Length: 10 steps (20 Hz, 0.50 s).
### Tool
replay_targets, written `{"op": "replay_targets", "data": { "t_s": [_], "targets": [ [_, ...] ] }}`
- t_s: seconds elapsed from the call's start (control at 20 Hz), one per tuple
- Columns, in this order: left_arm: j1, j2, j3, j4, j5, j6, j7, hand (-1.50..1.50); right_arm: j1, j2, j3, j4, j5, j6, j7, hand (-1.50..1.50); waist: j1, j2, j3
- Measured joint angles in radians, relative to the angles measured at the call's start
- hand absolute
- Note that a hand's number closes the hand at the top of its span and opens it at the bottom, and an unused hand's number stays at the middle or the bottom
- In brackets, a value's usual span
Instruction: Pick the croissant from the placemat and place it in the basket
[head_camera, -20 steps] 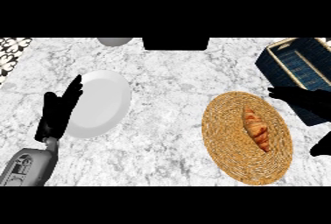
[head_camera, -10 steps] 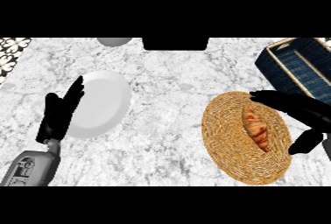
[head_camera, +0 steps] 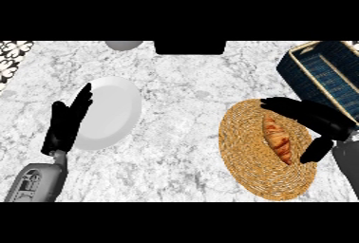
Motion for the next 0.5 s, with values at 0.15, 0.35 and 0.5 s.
{"op": "replay_targets", "data": {
  "t_s": [0.15, 0.35, 0.5],
  "targets": [
    [-0.006, -0.005, 0.016, 0.018, -0.012, -0.004, -0.017, 0.0, 0.024, 0.011, 0.007, 0.019, 0.038, -0.023, -0.015, -1.5, -0.001, 0.0, 0.0],
    [-0.004, -0.014, 0.025, -0.006, -0.029, -0.013, 0.003, 0.0, 0.009, 0.026, 0.0, 0.051, 0.074, -0.012, -0.01, -1.5, -0.001, 0.0, 0.0],
    [0.009, -0.021, 0.037, -0.024, -0.03, -0.027, 0.01, 0.0, 0.004, 0.053, -0.002, 0.083, 0.101, -0.023, -0.013, -1.5, 0.0, 0.0, 0.0]
  ]
}}
